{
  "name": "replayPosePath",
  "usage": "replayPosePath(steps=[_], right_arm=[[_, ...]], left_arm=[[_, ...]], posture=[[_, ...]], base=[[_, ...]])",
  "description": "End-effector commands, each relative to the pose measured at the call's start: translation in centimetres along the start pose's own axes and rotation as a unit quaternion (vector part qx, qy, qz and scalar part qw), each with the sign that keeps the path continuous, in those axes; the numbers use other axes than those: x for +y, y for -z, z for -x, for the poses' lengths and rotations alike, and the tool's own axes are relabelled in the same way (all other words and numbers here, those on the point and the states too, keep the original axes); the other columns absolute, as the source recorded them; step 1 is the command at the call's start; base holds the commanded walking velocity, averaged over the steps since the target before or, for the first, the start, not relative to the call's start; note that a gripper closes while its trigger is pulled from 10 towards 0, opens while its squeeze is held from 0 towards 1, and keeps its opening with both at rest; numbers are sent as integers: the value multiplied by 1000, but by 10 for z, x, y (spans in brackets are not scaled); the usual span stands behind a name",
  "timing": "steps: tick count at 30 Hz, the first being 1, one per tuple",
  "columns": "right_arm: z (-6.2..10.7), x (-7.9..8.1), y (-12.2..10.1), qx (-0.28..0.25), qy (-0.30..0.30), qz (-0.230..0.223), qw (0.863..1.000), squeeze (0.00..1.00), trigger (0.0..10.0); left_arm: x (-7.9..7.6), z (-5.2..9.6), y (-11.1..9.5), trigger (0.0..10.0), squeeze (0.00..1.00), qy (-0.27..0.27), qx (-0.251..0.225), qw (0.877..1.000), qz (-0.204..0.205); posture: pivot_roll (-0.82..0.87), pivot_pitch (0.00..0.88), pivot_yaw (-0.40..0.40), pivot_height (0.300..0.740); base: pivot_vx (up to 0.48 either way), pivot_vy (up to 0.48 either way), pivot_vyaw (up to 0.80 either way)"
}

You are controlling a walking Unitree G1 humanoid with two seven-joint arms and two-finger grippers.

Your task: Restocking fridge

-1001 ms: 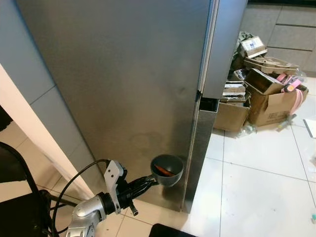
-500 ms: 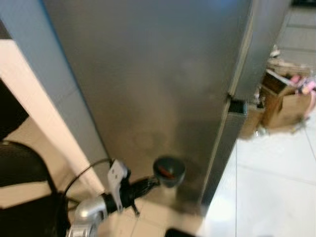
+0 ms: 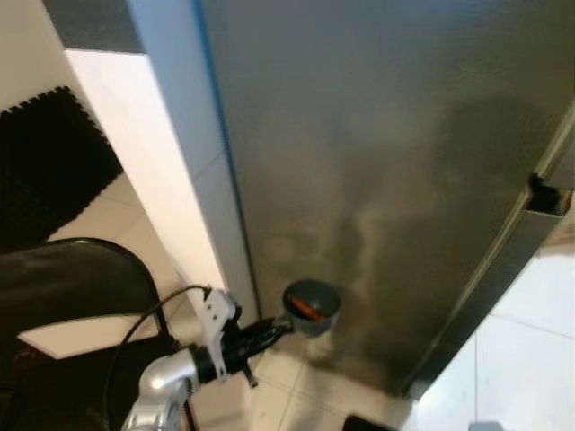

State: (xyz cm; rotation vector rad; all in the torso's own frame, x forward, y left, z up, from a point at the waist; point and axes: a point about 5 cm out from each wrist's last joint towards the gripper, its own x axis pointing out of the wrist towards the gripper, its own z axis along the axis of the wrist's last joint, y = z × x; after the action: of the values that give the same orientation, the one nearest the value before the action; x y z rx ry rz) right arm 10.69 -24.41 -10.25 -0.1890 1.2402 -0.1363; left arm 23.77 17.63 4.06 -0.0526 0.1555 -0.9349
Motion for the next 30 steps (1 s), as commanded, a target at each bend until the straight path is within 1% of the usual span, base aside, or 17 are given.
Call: replayPosePath(steps=[1,22,26,30], right_arm=[[0,-5,1,0,7,-4,1000,0,10000],[0,-6,0,-2,10,1,1000,0,10000],[0,-6,-5,-12,11,-2,1000,0,10000],[0,-7,-16,-33,13,8,999,0,10000]], left_arm=[[-3,-3,2,10000,0,10,5,1000,-7],[-9,-10,2,10000,0,21,3,1000,-16],[-10,-11,2,10000,0,23,2,1000,-19],[-10,-12,2,10000,0,19,1,1000,-20]], posture=[[23,0,-12,740],[23,0,-13,740],[21,0,-9,740],[20,0,-10,740]], base=[[0,0,-763],[0,0,-763],[0,0,-763],[0,0,-766]])
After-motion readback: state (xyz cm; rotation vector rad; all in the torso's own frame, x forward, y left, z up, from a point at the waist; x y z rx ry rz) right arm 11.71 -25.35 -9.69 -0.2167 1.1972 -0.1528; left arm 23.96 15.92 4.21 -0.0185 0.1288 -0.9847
